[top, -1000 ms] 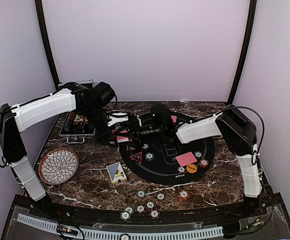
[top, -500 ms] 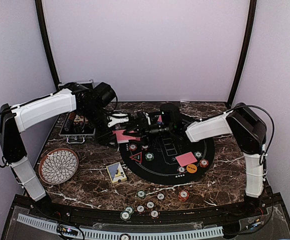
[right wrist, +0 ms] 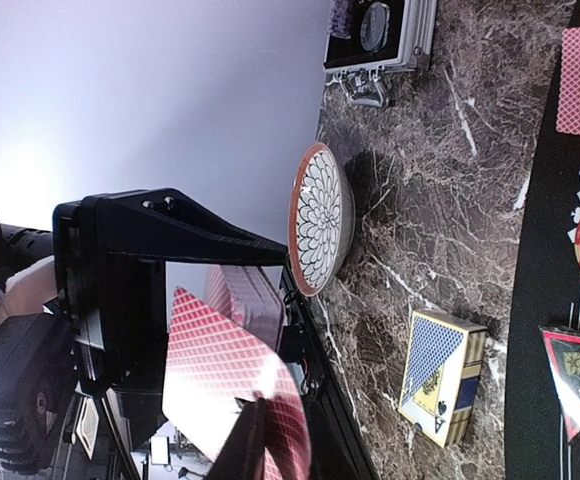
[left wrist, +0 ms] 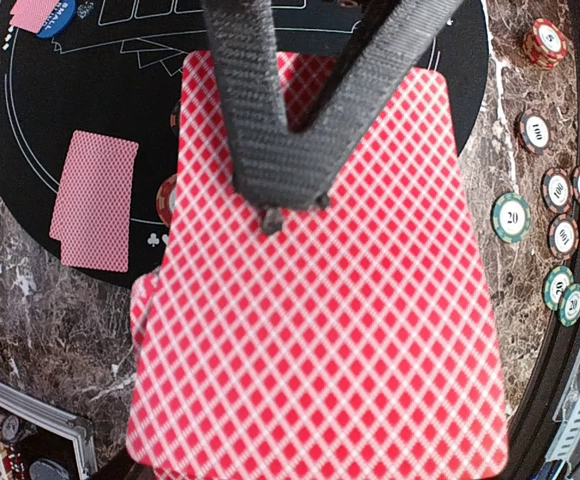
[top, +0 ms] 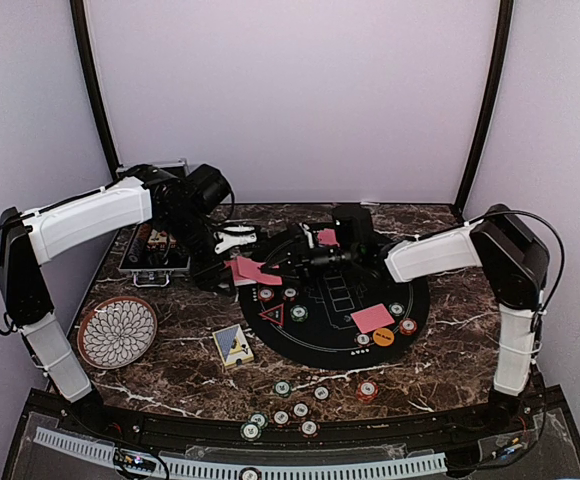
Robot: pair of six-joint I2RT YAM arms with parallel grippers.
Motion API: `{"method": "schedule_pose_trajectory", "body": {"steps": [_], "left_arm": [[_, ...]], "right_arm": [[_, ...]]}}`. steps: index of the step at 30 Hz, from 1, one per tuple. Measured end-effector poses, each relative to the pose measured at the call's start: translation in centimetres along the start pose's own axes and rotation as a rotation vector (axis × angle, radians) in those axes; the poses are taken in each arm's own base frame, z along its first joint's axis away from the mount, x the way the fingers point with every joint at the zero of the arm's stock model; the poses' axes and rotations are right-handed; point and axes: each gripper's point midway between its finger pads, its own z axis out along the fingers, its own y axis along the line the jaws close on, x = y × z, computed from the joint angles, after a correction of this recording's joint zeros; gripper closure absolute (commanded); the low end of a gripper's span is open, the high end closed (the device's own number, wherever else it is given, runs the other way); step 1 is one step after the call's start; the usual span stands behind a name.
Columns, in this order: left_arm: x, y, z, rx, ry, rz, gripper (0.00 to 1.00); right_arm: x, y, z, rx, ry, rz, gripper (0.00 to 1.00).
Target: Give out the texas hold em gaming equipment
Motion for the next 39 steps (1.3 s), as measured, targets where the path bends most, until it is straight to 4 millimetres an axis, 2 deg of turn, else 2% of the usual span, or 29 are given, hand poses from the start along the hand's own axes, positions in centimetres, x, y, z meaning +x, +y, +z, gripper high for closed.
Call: {"method": "schedule_pose_trajectory", "body": {"steps": [8,11,15,19,28,32,39], "left_arm": [[0.0,0.0,0.0,-0.001,0.0,-0.001,1.0],[0.0,0.0,0.0,-0.001,-0.001,-0.001,1.0],[0.0,0.0,0.0,0.0,-0.001,-0.001,1.0],[0.0,0.0,0.0,0.0,-0.002,-0.001,1.0],[0.0,0.0,0.0,0.001,-0.003,-0.001,1.0],[0.0,0.0,0.0,0.001,-0.003,-0.001,1.0],[0.0,0.0,0.0,0.001,-0.003,-0.001,1.0]], "right_arm": [[-0.3,0.6,-1.9,0.006,-0.025,0.004,0.99],[-0.5,0.5,-3.2,0.022,-0.039,0.005,1.0],[-0.7,-0.5,-6.0,0.062,-0.071,0.017,1.0],[-0.2,-3.1,-9.0,0.129,-0.093,0.057,1.0],[2.2,-10.6,-15.9,0.326,-0.129,0.162,1.0],[2.8,-12.9,-18.3,0.416,-0.147,0.184,1.0],[3.7,-15.4,-20.7,0.562,-0.146,0.178,1.0]]}}
